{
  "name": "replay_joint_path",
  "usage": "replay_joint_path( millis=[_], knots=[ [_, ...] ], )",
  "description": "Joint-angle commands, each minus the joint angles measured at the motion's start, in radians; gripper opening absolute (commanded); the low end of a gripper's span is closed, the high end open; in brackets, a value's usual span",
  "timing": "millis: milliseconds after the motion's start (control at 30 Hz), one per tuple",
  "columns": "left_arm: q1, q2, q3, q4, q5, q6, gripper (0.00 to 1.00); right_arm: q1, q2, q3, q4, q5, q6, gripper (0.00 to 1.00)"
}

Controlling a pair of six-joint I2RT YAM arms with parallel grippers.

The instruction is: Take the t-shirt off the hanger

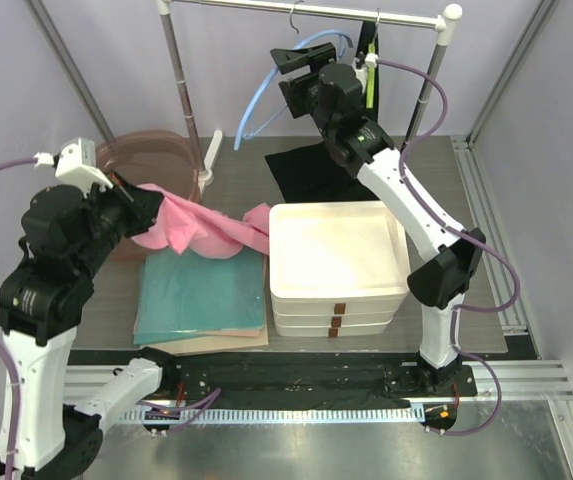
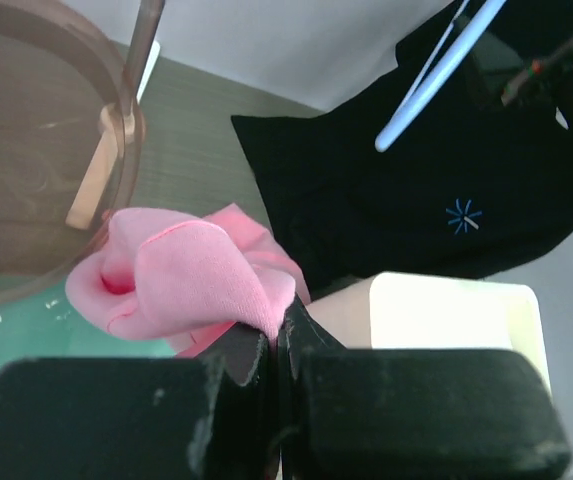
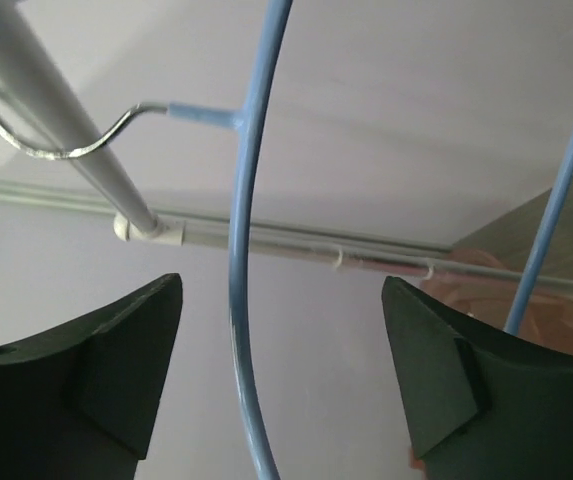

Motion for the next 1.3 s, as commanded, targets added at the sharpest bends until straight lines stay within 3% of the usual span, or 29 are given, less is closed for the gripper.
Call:
replay_joint_path(
  millis=[0,100,400,600,867,1033,1167,1267],
  knots=[
    [0.000,0.101,0.164,0.081,0.002,0.061,0.00,0.010,-0.138,-0.029,-0.055,-0.088,-0.197,0.90],
    [0.000,0.164,0.238,0.114,-0.001,0.078,0.00,0.015,-0.190,-0.061,-0.115,-0.093,-0.317,1.00],
    [0.000,0.263,0.403,0.231,-0.143,0.183,0.00,0.024,-0.342,-0.205,-0.223,-0.168,-0.623,1.00],
    [0.000,0.364,0.591,0.272,-0.258,0.302,0.00,0.067,-0.581,-0.414,-0.224,-0.109,-0.776,1.00],
    [0.000,0.424,0.571,0.660,-0.318,0.457,0.00,0.078,-0.911,-0.730,-0.215,-0.145,-0.808,1.00],
    [0.000,0.526,0.681,0.809,-0.381,0.575,0.00,0.079,-1.000,-0.828,-0.236,-0.189,-0.811,1.00],
    [0.006,0.633,0.778,0.972,-0.435,0.767,0.00,0.079,-1.026,-0.859,-0.255,-0.214,-0.823,1.00],
    [0.064,0.695,0.839,1.128,-0.440,0.771,0.00,0.079,-1.018,-0.868,-0.276,-0.243,-0.836,0.99]
  ],
)
